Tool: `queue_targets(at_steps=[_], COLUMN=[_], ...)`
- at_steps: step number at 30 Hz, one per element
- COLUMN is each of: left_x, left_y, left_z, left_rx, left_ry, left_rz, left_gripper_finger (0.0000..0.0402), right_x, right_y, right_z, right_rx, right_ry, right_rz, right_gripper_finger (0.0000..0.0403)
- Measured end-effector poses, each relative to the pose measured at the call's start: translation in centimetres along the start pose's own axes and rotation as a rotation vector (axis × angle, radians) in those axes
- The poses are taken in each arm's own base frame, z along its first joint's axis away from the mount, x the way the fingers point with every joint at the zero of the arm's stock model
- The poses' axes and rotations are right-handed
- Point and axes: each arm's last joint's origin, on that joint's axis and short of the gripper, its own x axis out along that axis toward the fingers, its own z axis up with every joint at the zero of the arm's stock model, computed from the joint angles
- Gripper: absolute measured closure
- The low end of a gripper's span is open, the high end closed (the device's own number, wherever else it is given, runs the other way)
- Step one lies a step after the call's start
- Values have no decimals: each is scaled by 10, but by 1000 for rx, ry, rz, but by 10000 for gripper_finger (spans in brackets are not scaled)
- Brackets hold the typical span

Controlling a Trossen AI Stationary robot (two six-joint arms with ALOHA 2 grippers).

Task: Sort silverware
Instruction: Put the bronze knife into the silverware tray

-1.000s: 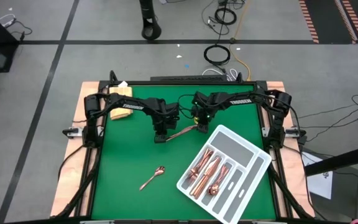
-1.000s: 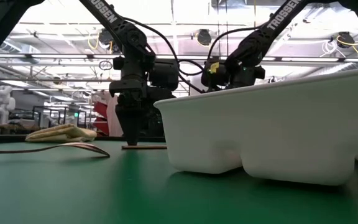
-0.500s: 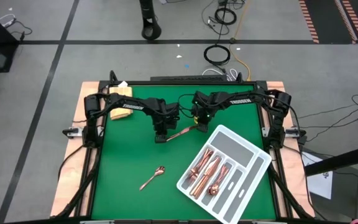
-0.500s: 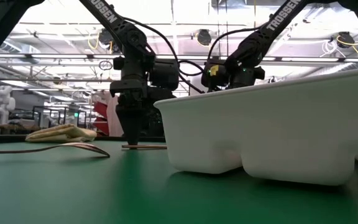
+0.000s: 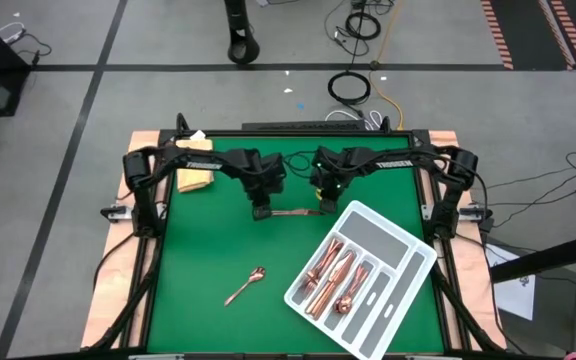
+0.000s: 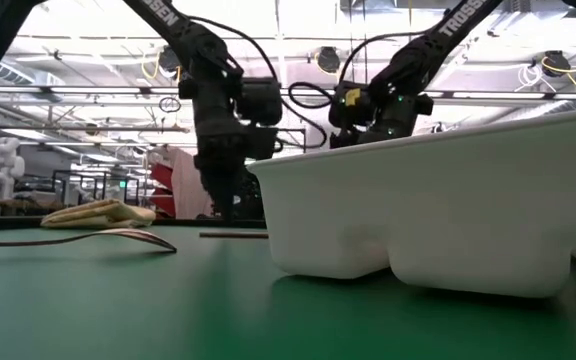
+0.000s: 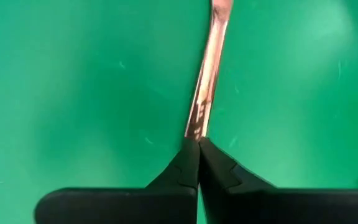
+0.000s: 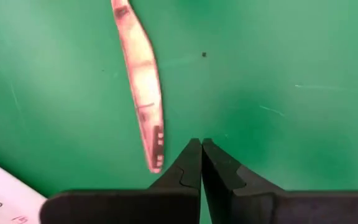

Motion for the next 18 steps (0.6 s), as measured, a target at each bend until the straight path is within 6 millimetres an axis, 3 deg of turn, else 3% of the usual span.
queue_targets(at_steps=[7,14,18], left_x=[-9,-36,-33], left_y=[5,-10,-10], left_z=[-2,-14,-14], left_rx=[-41,-33,-19], left_ry=[-9,9,-69], left_rz=[7,-14,30], left_gripper_finger=[392,390,396], right_x=[-5,-6,-6], right_y=[0,-2,-2], right_z=[2,4,5], right_rx=[68,81,79], right_ry=[-27,-44,-51], right_rz=[-37,-45,-44], right_gripper_finger=[403,403,403])
